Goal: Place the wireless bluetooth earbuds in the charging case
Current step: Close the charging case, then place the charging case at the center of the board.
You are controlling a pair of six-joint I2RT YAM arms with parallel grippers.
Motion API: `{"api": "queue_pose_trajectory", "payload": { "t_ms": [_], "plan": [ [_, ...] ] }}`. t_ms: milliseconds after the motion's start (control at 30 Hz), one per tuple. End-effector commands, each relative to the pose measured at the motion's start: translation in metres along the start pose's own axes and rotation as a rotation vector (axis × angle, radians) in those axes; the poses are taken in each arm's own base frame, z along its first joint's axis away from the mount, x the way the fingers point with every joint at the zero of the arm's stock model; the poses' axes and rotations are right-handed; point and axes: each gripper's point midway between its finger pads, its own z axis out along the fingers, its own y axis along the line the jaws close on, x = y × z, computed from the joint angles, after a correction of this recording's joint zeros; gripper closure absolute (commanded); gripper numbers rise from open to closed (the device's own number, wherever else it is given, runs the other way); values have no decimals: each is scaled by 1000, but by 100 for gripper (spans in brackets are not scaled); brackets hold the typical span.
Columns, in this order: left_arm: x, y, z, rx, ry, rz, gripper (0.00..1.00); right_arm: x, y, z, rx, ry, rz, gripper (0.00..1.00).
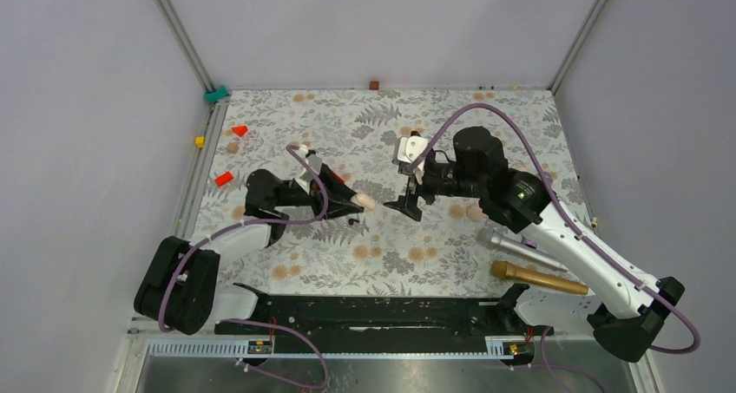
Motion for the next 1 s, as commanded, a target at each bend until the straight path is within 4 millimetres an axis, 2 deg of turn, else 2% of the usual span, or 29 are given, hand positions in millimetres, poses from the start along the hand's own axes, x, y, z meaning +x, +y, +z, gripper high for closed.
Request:
{"api": "queue_pose_trajectory", "payload": {
  "t_ms": [0, 100, 233, 367, 467, 567, 667, 700, 767, 800, 833, 967],
  "plan": [
    [-15, 53, -16, -254, 25, 106, 100, 19, -37, -3, 205, 65, 53, 1],
    [2, 82, -34, -408, 170, 145, 100, 25, -51, -7, 275, 80, 54, 1],
    [15, 106, -45, -482, 300, 110, 100, 31, -68, -11, 360, 96, 62, 1],
    [21, 141, -43, -524, 376, 47, 100, 37, -108, -31, 589, 121, 86, 1],
    [31, 160, -28, -499, 395, -49, 100, 45, -135, -55, 747, 132, 111, 1],
    [42, 175, 0, -454, 382, -167, 100, 51, -155, -80, 880, 119, 158, 1],
    [63, 197, 27, -458, 390, -292, 100, 60, -170, -100, 983, 128, 188, 0],
    [69, 206, 35, -467, 395, -327, 100, 64, -173, -104, 1003, 131, 198, 1],
    [98, 224, 48, -496, 430, -471, 100, 71, -178, -108, 1019, 140, 213, 1],
    [97, 236, 56, -512, 427, -505, 100, 74, -179, -108, 1016, 141, 220, 0],
    [115, 242, 59, -532, 454, -572, 100, 78, -180, -108, 1016, 146, 227, 0],
    [132, 276, 73, -598, 456, -736, 99, 90, -186, -110, 1028, 168, 252, 0]
  ]
}}
